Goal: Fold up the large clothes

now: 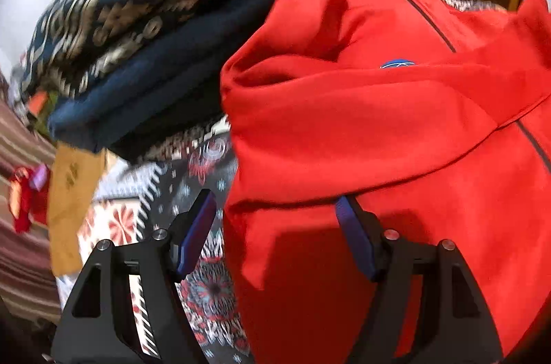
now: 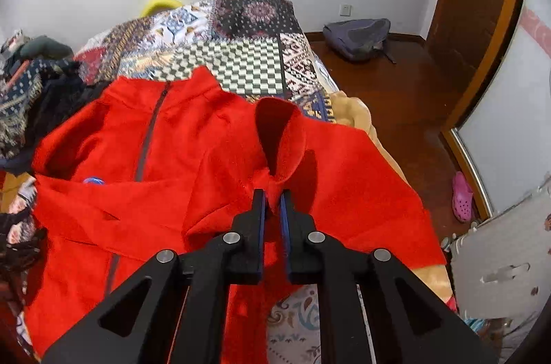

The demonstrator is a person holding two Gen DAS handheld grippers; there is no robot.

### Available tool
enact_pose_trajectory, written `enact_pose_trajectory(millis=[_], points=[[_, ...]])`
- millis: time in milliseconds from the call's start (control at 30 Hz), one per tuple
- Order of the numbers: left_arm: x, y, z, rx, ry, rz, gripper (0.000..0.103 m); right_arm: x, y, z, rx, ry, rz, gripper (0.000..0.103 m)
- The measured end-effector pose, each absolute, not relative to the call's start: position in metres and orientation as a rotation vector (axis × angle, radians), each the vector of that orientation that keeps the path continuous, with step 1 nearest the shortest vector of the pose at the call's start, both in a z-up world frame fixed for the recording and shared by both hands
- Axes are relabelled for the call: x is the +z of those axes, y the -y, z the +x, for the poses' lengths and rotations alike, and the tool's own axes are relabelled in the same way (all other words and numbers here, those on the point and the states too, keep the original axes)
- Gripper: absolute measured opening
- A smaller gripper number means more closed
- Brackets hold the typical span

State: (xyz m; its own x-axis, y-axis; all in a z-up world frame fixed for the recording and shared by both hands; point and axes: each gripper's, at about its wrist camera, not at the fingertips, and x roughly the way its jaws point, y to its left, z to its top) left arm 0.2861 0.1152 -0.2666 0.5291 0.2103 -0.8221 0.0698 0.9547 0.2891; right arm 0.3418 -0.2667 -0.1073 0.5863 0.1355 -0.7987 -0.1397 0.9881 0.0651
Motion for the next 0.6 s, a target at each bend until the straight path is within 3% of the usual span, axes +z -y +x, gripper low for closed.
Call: enact_pose_trajectory(millis=[100, 133, 267, 333, 367, 600], points=[[-0.268, -0.107, 0.293, 0.086, -0.994, 0.346, 0.071, -0.095, 0.258, 0.335, 0.151, -0.886, -0.046, 0.018], [-0.267, -0.107, 0.296, 0.075, -0.987, 0.325, 0.069, -0.094, 0.255, 0.334, 0.148, -0.874, -0.054, 0.026], [-0.265, -0.110, 0.304, 0.042, -0.986, 0.234, 0.024, -0.080, 0.248, 0.324, 0.147, -0.790, -0.051, 0.056], [-0.260, -0.114, 0.301, 0.021, -0.963, 0.181, 0.008, -0.076, 0.242, 0.323, 0.176, -0.777, -0.044, 0.057], [-0.256, -0.118, 0.298, 0.009, -0.951, 0.141, 0.005, -0.075, 0.238, 0.325, 0.196, -0.783, -0.046, 0.057], [-0.242, -0.139, 0.275, -0.005, -0.900, 0.050, 0.004, -0.085, 0.168, 0.349, 0.426, -0.856, -0.094, 0.057]])
